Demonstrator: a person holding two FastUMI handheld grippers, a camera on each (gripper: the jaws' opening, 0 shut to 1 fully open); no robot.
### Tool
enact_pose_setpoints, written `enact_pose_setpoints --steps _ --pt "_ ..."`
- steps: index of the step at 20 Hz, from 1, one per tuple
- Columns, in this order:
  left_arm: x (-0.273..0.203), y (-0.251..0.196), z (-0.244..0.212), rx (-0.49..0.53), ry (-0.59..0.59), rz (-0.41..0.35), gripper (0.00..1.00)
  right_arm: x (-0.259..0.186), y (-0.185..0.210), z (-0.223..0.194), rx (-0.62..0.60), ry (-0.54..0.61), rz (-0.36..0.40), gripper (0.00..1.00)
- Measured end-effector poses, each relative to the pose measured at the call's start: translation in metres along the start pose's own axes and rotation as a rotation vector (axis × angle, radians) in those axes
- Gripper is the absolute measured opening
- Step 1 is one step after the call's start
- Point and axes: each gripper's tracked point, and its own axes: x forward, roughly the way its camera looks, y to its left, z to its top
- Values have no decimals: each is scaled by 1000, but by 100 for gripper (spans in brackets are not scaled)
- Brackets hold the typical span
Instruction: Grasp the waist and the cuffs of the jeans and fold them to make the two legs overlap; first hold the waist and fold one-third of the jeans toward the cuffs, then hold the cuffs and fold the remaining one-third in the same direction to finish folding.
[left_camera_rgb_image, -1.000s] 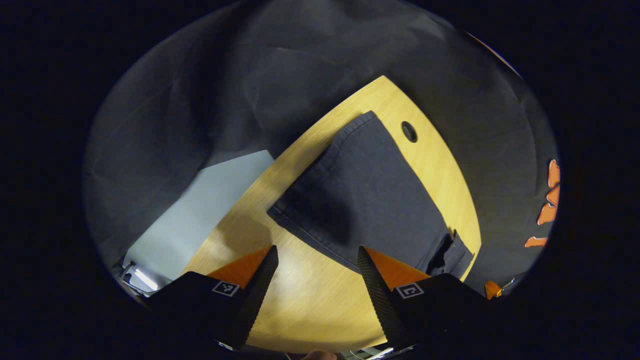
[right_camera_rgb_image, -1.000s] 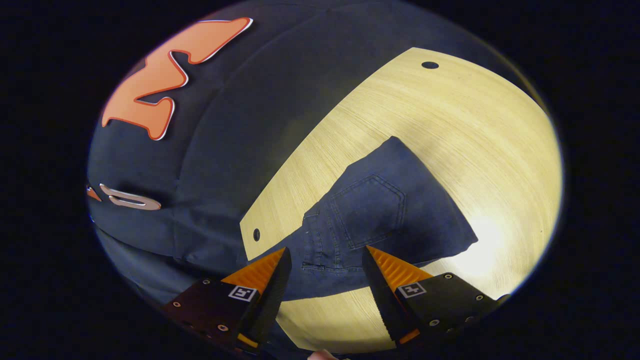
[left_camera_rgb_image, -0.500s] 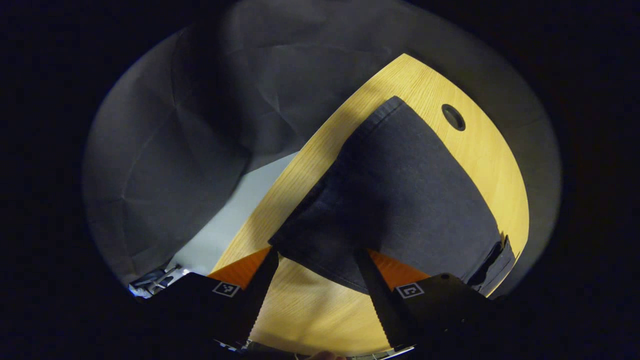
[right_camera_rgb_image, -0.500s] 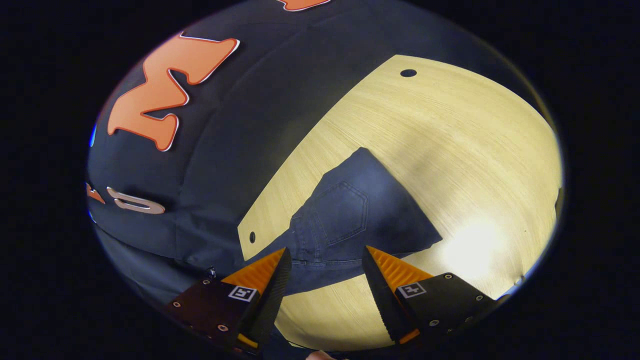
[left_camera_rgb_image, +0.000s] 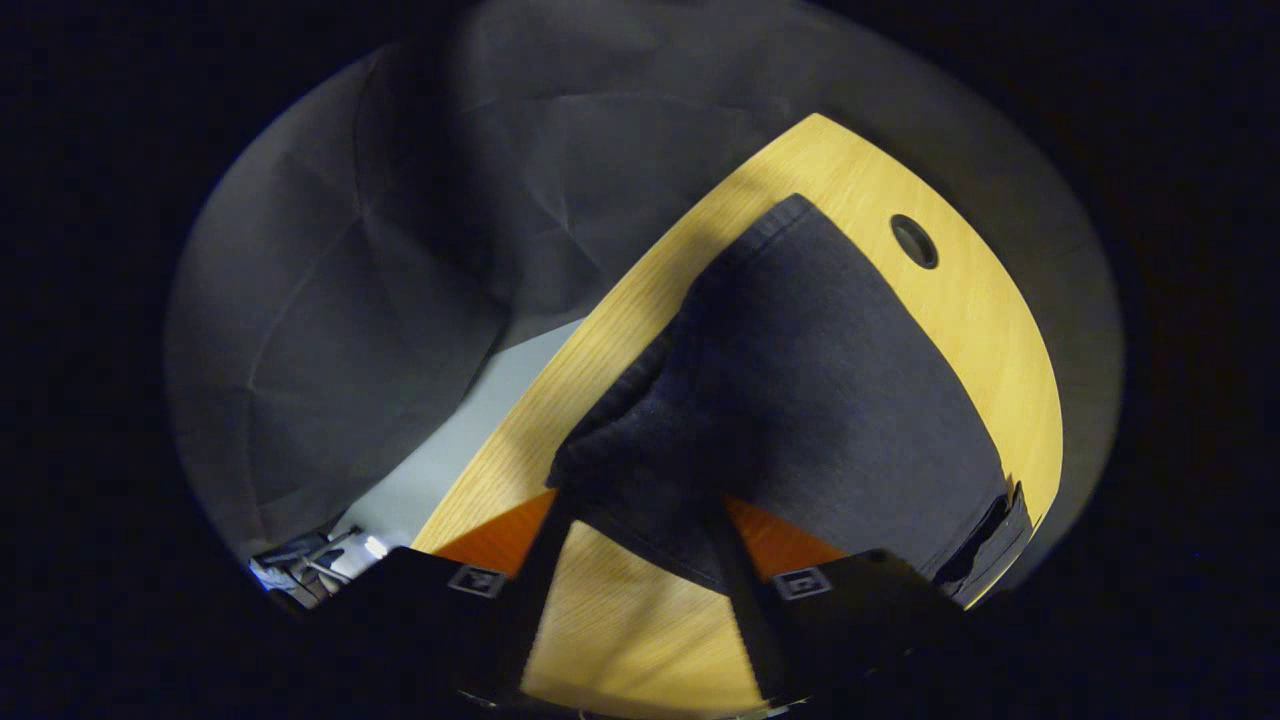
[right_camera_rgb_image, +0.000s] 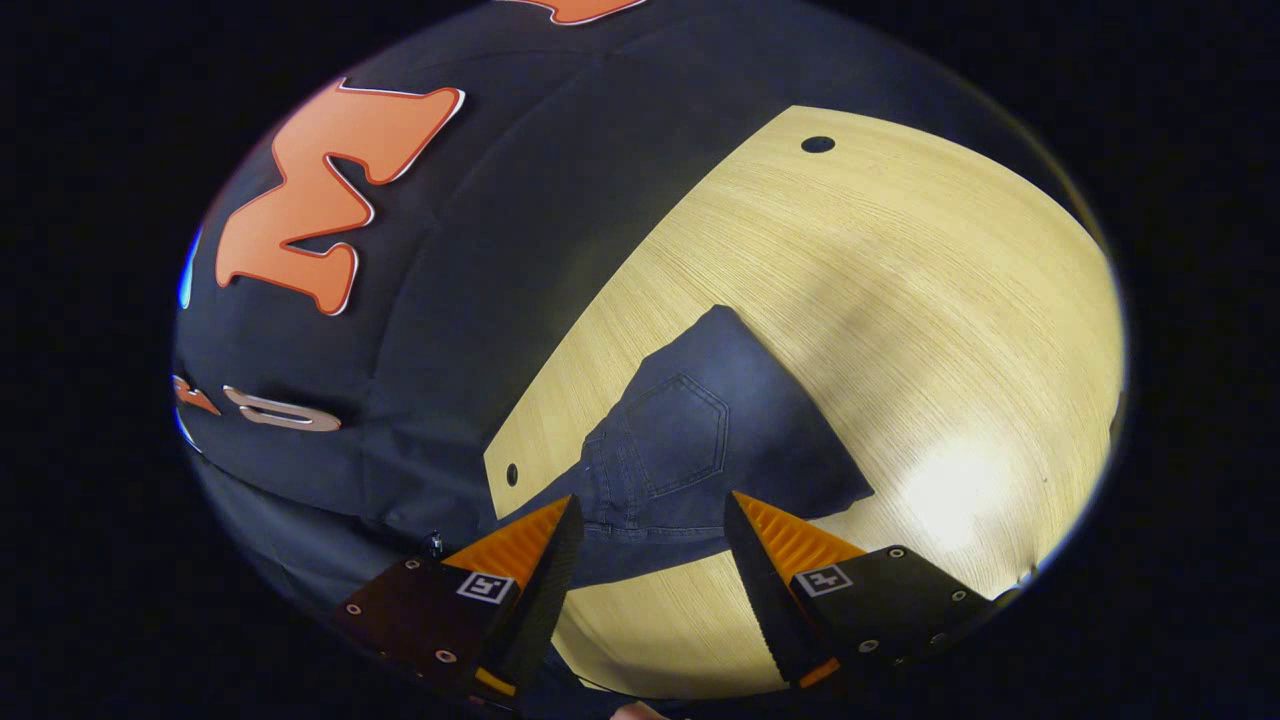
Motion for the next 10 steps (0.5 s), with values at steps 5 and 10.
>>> enact_pose_setpoints --steps 5,10 --pt "-2 -13 -12 44 -55 -44 7 -13 -12 7 9 8 14 87" --pt "-48 -17 -4 71 -176 -91 7 -23 -29 25 0 -21 -13 87"
